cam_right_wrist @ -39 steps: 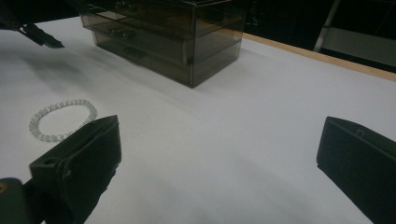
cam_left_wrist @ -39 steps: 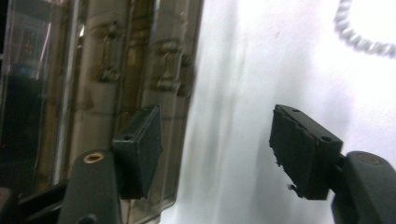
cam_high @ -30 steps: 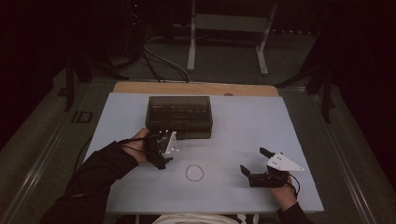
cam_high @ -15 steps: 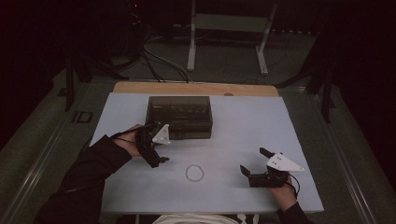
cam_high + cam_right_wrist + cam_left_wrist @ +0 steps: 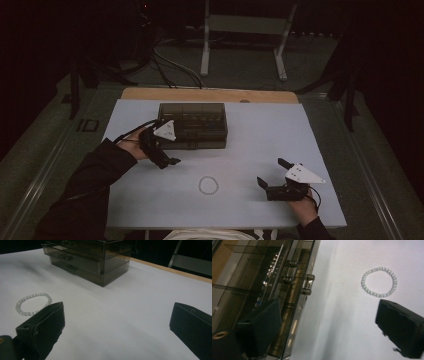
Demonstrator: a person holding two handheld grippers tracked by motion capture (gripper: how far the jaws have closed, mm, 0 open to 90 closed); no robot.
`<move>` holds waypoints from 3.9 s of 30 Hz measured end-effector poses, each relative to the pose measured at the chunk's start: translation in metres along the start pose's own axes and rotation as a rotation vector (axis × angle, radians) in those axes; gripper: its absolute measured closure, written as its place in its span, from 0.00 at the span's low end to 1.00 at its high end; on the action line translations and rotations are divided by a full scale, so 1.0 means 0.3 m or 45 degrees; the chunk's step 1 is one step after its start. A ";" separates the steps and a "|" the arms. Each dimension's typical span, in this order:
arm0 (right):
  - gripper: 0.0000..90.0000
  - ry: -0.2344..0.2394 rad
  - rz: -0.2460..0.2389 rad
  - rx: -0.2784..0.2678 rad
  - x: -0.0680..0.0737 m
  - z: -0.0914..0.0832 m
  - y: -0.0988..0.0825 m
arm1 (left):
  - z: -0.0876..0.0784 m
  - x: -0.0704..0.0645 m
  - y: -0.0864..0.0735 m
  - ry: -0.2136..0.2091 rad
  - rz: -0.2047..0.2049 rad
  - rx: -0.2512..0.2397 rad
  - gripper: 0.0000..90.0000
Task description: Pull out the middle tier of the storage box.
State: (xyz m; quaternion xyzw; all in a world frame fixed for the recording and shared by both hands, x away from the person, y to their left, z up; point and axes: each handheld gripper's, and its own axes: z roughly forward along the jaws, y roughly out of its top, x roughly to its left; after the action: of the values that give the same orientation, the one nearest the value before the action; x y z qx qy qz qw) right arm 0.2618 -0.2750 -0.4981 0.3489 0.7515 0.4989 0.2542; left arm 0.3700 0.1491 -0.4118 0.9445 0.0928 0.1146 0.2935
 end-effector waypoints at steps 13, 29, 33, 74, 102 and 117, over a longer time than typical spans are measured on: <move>0.00 0.005 0.001 -0.001 0.000 0.000 0.000 | 0.018 0.012 -0.002 -0.031 0.140 0.084 0.33; 0.00 0.009 -0.002 -0.002 0.000 -0.001 0.000 | 0.073 0.053 0.005 0.066 0.258 0.218 0.67; 0.00 0.011 -0.001 -0.002 0.000 -0.001 0.000 | 0.088 0.059 0.014 0.067 0.298 0.248 0.74; 0.00 0.014 0.002 -0.002 -0.003 -0.001 0.000 | 0.180 0.116 0.055 -0.066 0.255 0.503 0.98; 0.00 0.012 0.002 0.000 -0.002 -0.001 0.000 | 0.165 0.025 0.055 -0.129 0.221 0.515 0.99; 0.00 0.012 0.002 0.001 -0.002 -0.002 0.000 | 0.159 -0.022 0.045 -0.146 0.221 0.497 1.00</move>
State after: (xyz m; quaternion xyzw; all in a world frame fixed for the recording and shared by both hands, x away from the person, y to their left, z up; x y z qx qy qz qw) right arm 0.2618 -0.2757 -0.4979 0.3473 0.7525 0.5006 0.2500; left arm 0.3780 0.1111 -0.4434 0.9928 0.0147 0.0653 0.0990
